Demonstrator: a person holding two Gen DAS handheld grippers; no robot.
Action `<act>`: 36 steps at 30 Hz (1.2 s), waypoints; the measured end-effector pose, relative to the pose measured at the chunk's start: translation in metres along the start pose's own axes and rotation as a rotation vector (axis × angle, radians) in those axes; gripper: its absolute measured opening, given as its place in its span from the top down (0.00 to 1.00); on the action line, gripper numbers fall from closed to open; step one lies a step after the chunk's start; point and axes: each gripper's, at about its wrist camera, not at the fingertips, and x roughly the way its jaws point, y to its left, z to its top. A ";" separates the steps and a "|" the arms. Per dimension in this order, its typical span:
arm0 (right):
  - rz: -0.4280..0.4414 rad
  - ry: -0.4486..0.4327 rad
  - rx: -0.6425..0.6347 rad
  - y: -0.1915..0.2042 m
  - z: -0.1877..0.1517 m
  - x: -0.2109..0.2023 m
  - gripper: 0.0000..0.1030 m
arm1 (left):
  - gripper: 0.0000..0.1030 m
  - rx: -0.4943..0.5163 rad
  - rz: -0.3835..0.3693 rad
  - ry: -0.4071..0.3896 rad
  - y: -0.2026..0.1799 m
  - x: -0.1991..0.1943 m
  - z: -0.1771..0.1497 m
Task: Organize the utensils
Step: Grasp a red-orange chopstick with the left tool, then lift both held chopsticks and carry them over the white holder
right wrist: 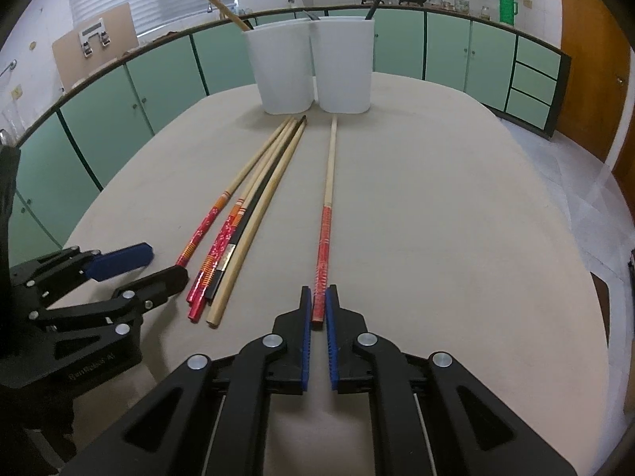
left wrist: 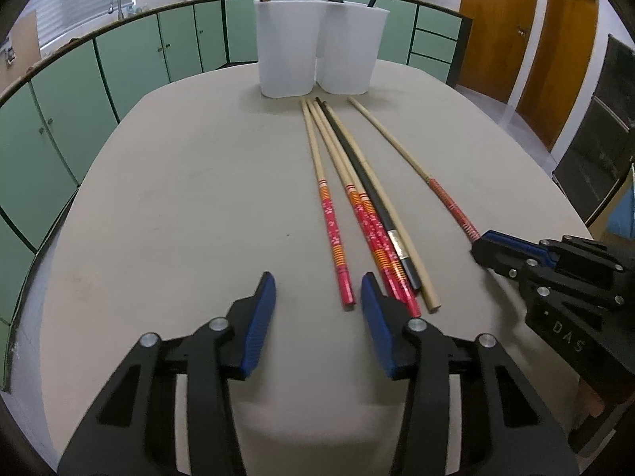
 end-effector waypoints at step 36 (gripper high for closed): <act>0.054 -0.281 -0.019 -0.025 0.086 -0.114 0.95 | 0.95 0.015 -0.029 -0.363 0.012 -0.118 0.092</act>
